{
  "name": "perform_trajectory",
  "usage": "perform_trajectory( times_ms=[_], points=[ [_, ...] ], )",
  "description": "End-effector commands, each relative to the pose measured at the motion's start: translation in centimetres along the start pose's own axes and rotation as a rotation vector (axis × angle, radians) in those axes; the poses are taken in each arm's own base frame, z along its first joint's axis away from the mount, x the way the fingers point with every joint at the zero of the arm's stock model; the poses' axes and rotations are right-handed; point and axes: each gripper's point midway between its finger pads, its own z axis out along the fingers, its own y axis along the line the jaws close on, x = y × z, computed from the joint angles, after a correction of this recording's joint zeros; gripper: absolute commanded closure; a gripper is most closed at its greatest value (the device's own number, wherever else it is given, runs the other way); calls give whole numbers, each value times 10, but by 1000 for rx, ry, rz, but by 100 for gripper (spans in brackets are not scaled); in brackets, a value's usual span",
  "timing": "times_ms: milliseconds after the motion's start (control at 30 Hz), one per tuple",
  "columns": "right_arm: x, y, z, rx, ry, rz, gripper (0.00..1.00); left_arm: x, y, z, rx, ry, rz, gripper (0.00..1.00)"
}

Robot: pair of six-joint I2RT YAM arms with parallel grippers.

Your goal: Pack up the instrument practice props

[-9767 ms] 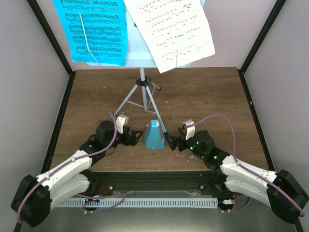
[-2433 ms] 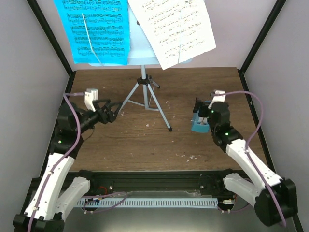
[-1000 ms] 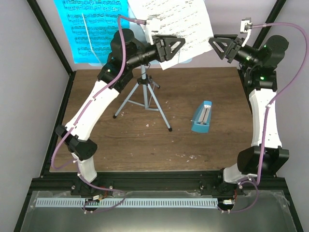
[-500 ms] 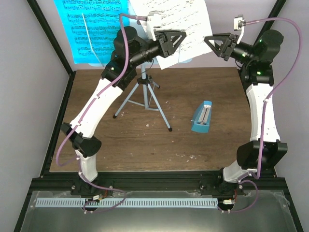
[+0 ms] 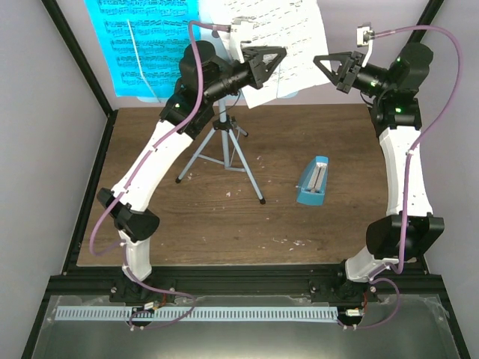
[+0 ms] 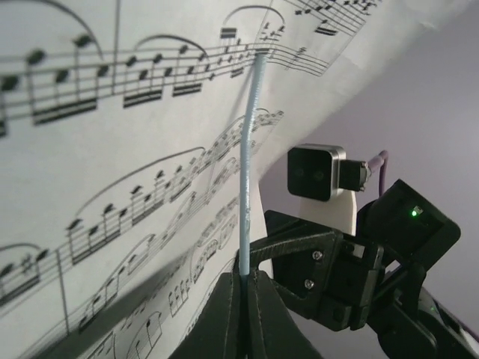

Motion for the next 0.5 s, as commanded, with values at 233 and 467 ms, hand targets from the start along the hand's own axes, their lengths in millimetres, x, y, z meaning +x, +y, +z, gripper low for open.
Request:
perform_trajectory(
  times_ms=[233,467],
  points=[
    [-14,3,-1,56,-25,-24,99,-2,-12,1,82,-27,75,100],
    [-12,-9,-1,105,-33,6,99,-5,-20,-6,103,-44,158,100]
  ],
)
